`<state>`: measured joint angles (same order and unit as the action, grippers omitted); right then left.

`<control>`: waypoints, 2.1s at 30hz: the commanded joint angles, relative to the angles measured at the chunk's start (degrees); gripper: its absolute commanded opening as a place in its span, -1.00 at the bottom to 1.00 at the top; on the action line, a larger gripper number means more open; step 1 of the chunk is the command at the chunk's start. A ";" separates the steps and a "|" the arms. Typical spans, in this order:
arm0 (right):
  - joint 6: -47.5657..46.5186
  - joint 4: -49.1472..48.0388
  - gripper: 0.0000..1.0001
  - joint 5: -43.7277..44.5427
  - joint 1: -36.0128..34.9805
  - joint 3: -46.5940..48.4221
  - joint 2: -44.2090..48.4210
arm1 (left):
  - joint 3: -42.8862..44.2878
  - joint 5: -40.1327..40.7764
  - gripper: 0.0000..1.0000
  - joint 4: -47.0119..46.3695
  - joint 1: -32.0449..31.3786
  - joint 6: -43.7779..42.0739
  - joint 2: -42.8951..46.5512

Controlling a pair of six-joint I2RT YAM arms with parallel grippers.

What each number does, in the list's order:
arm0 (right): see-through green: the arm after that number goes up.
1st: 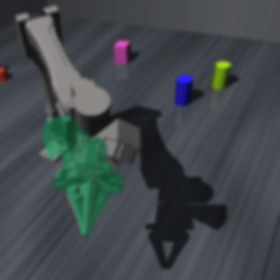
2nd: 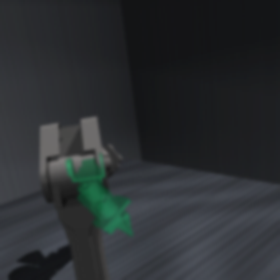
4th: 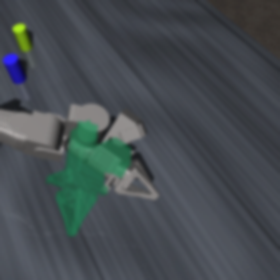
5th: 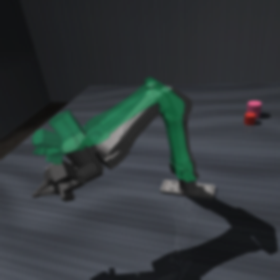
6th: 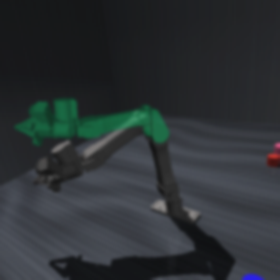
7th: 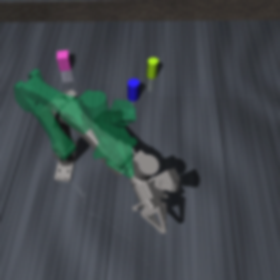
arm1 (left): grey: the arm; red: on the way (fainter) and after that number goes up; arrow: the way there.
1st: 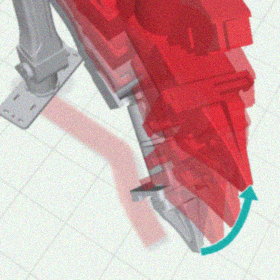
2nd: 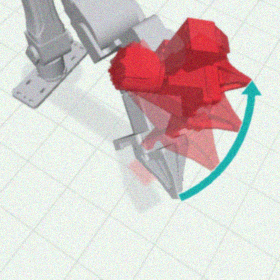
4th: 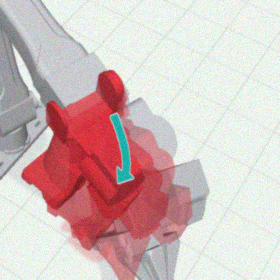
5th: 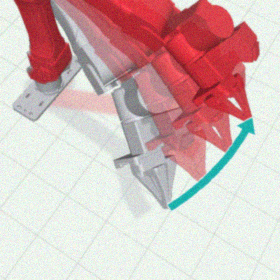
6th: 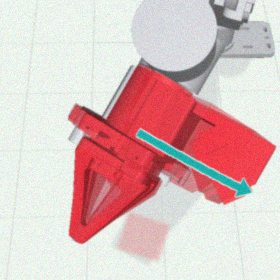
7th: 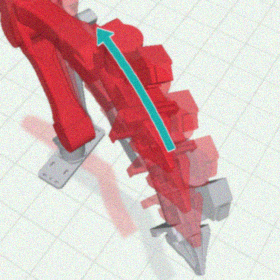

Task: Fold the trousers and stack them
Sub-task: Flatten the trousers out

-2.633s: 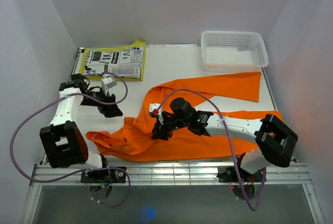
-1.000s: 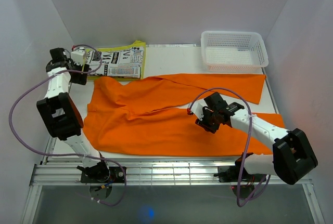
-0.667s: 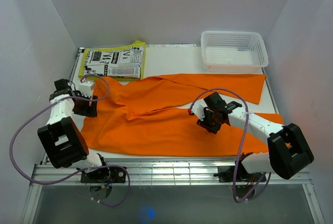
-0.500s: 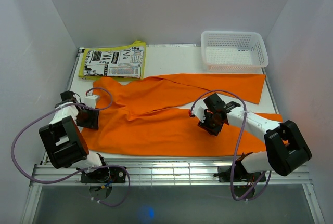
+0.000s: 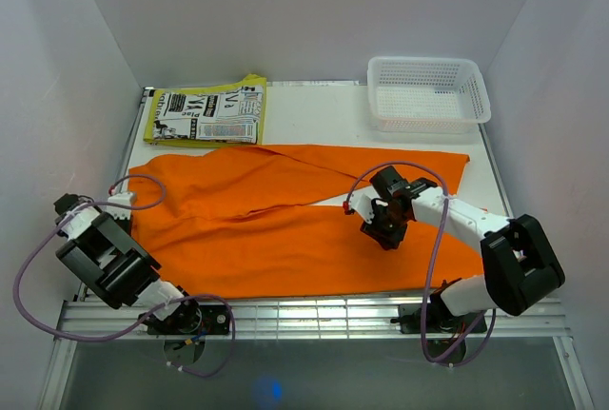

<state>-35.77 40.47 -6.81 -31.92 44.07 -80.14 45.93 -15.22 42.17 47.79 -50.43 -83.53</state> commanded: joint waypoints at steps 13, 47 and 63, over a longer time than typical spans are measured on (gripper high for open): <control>-5.80 0.58 -0.24 -1.54 17.82 23.39 -4.31 | 27.37 -18.79 0.48 19.62 -12.17 2.35 -1.19; -18.20 -4.28 0.38 -0.57 35.70 21.65 -20.24 | 20.87 -20.28 0.50 13.99 -19.23 14.22 3.72; -19.42 -3.44 0.15 -3.05 36.93 19.74 -22.34 | 19.11 -19.50 0.50 13.55 -19.23 14.49 4.42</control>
<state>-54.39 40.05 -10.96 4.82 65.63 -101.16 65.56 -34.61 56.34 28.73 -35.94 -82.54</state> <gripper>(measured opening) 0.578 0.743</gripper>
